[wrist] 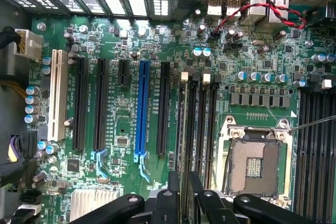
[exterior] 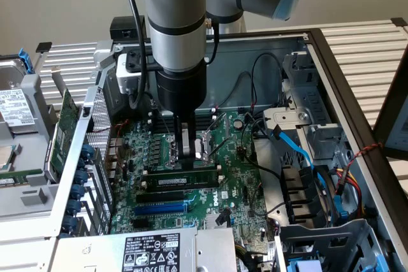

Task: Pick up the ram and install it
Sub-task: 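Press down the ram until it locks into place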

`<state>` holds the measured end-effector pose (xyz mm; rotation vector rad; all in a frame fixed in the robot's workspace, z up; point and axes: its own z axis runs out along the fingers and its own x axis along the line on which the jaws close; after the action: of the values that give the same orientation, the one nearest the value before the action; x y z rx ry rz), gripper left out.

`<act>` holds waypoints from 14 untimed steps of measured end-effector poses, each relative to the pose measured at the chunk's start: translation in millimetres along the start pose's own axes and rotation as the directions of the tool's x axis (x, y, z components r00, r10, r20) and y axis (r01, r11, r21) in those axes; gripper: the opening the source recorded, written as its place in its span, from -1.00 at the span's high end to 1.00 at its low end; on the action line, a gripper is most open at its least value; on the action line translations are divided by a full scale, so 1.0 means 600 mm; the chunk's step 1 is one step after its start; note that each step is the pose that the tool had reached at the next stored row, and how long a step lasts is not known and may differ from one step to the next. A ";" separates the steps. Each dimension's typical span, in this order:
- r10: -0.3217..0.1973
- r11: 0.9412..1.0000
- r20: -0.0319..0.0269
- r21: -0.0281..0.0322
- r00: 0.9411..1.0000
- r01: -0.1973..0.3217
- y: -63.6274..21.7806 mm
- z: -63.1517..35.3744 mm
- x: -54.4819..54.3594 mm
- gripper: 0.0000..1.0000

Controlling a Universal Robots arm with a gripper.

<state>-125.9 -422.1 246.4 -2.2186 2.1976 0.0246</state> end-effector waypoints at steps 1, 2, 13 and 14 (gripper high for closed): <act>0.000 1.000 0.000 -0.001 1.000 0.000 0.000 0.000 0.000 0.57; 0.000 1.000 0.000 -0.004 1.000 0.000 0.000 -0.001 0.000 0.57; 0.001 1.000 0.000 -0.027 1.000 -0.001 0.001 0.003 -0.010 0.79; 0.001 1.000 -0.001 -0.028 1.000 -0.001 0.001 0.004 -0.010 0.79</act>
<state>-126.6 -416.0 244.4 -2.2321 2.2119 0.0549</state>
